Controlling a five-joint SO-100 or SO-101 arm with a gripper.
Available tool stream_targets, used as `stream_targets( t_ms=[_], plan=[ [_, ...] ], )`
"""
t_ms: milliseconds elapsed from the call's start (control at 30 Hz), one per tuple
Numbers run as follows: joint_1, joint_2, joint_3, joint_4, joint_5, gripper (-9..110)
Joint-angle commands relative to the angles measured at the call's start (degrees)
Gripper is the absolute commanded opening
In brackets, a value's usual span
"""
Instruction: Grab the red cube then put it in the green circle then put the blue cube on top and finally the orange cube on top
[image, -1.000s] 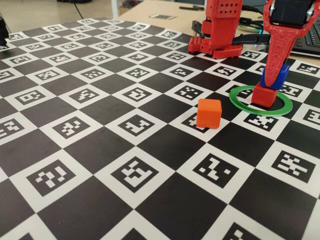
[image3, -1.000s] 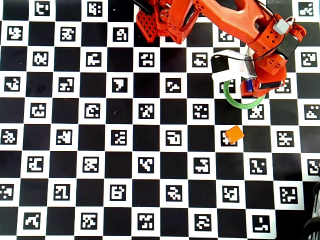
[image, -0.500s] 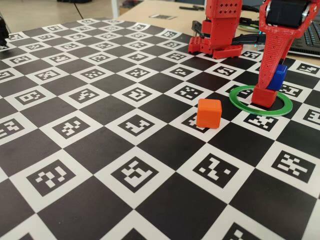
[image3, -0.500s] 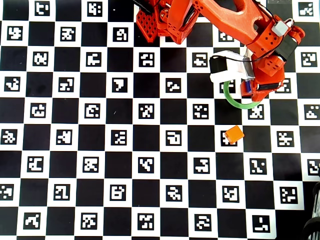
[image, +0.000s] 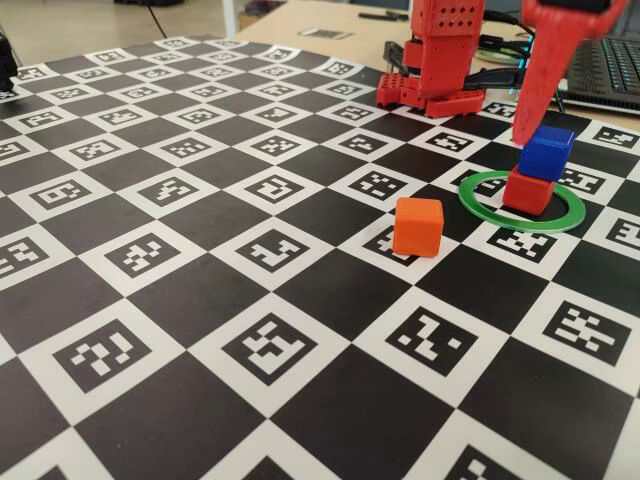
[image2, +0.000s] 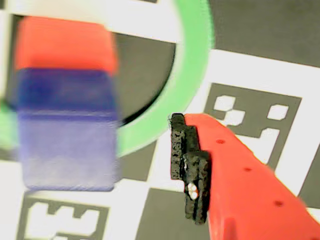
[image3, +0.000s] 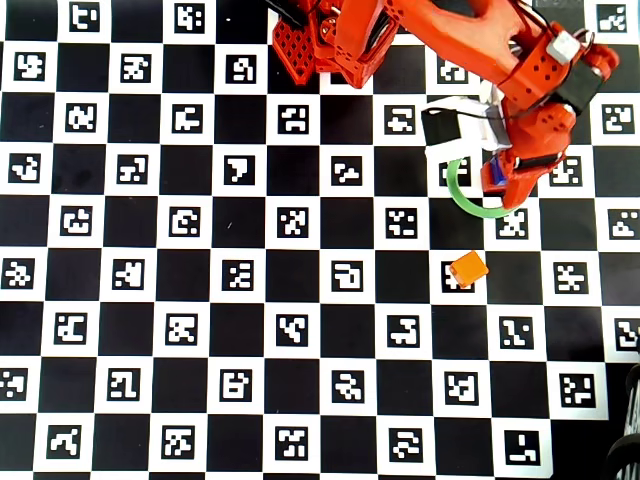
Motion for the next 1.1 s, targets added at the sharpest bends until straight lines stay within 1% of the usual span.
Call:
stream_targets(
  t_ms=[0,67,133,167,433,600,700,1067],
  plan=[
    [6.50,6.86,-6.86,2.46,-9.93,41],
    [9.84,7.65,-7.82,1.67,-17.93,40],
    [11.25,7.56,-7.82,0.26,-31.90,40],
    [11.51,7.21,-7.73,-0.44,-33.57,40],
    [12.22,-0.70,-8.35,-5.80,-27.25,40],
    [14.33,-5.98,-10.63,-9.05,-18.54,40],
    [15.03,-9.40,-13.27,-8.96,-15.64,41],
    [17.93,-19.51,-12.74,-17.23,-14.94,40]
  ],
)
